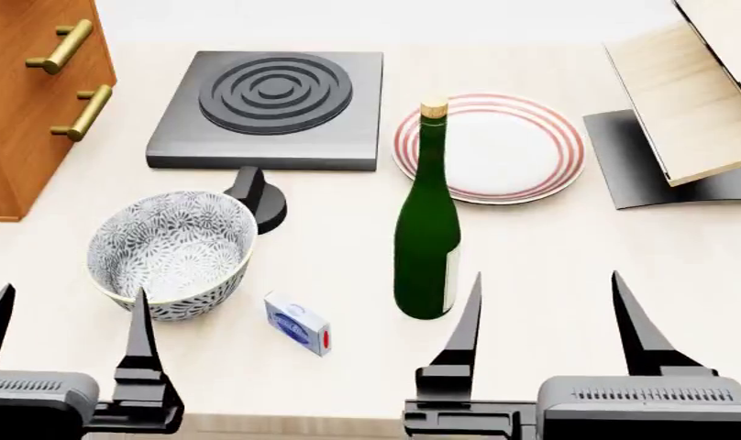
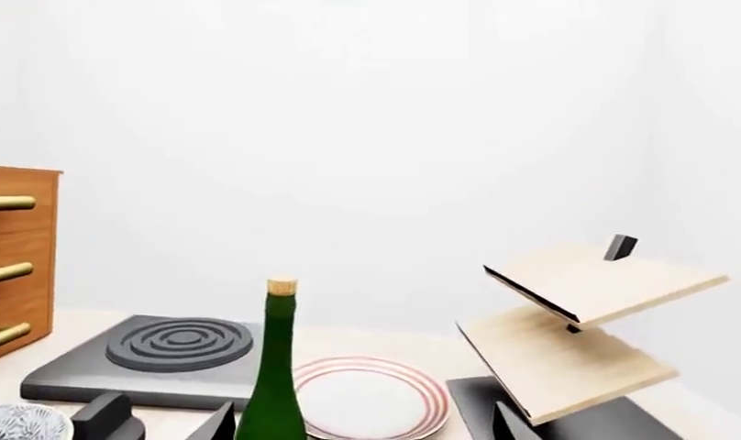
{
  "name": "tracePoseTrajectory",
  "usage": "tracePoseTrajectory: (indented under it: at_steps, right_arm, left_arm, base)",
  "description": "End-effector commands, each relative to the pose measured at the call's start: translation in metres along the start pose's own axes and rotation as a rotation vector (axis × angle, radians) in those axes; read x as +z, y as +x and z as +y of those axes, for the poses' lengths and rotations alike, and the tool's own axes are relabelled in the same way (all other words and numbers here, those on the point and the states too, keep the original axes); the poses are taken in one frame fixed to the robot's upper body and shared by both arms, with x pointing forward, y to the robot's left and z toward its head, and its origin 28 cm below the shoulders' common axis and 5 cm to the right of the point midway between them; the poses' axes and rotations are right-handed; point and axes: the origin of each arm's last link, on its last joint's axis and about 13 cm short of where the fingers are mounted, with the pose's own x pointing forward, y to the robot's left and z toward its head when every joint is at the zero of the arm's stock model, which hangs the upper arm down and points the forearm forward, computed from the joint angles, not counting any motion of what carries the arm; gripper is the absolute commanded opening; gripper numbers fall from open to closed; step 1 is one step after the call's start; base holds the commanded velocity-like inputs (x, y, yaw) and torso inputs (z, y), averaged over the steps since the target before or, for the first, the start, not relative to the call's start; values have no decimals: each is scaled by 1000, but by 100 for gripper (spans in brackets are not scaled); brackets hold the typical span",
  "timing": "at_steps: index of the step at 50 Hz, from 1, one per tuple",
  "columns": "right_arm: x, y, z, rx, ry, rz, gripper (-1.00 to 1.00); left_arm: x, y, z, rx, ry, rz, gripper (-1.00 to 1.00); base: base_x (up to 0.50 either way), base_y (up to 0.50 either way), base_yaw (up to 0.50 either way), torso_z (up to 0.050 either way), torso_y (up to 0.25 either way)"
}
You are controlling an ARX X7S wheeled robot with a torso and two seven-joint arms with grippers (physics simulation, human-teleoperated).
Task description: Put the bowl on the top of the cabinet.
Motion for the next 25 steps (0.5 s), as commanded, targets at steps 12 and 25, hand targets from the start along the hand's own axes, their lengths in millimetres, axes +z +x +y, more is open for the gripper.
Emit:
tracePoseTrajectory:
  at_steps: [12,25]
  right_arm:
    - [3,0,-2,2,11,-10,100]
    - [1,0,-3,-2,10,-13,100]
  left_arm:
    - [10,2,0,7,2,-28,100]
    - [9,1,-1,-3,7,-28,100]
  base:
    - [0,118,0,0,0]
    - [0,231,0,0,0]
